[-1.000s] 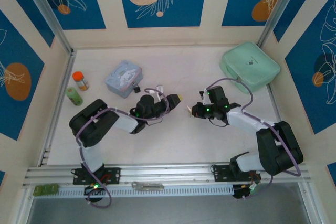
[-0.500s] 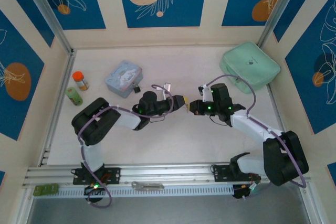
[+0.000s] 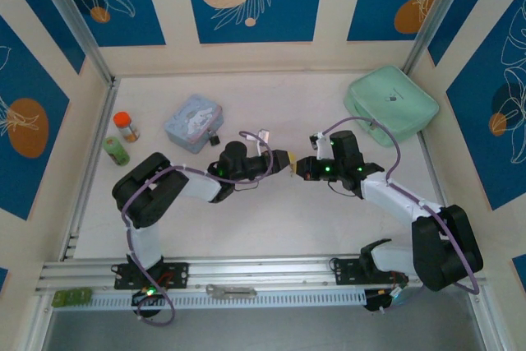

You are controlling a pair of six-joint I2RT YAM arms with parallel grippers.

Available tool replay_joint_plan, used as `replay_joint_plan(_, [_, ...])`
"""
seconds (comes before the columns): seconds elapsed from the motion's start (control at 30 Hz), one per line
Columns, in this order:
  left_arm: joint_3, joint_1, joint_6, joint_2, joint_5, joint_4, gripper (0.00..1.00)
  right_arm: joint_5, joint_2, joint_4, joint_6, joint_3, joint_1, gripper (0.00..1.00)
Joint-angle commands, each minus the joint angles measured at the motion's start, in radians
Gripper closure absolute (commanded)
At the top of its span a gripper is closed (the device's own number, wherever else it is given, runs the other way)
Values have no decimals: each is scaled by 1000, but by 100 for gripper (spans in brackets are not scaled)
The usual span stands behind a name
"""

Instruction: Unlock a padlock with a key

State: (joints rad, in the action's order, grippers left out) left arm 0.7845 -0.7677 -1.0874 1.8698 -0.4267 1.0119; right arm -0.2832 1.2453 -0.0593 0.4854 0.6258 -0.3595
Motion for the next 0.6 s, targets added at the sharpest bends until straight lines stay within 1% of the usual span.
replay_joint_plan(0.0, [25,5,29,9,-15,2,65,-36,-2,15,-14,-14,0,100])
replay_joint_plan(0.07, [22,5,30,11,-14,4,77,-36,0,16,-14,-12,-1,100])
replay_joint_plan(0.13, [19,4,29,11,-14,9,93,-34,1,13,-18,-8,-2,100])
replay_joint_plan(0.17, [16,6,31,9,-15,12,99,-29,-2,8,-18,-3,-2,100])
replay_joint_plan(0.2, [14,7,37,8,-17,15,100,-23,-10,2,-24,-2,-3,95])
replay_joint_plan(0.3, [-2,31,51,-1,-49,48,100,-17,-51,-25,-52,8,10,71])
replay_joint_plan(0.33, [-10,45,53,-4,-72,85,100,-29,-68,-33,-65,13,19,67])
replay_joint_plan(0.43, [-15,87,68,-14,-167,149,100,-99,-103,-48,-84,26,51,62])
replay_joint_plan(0.57, [12,107,133,-53,-278,81,100,-177,-106,-36,-90,39,60,63])
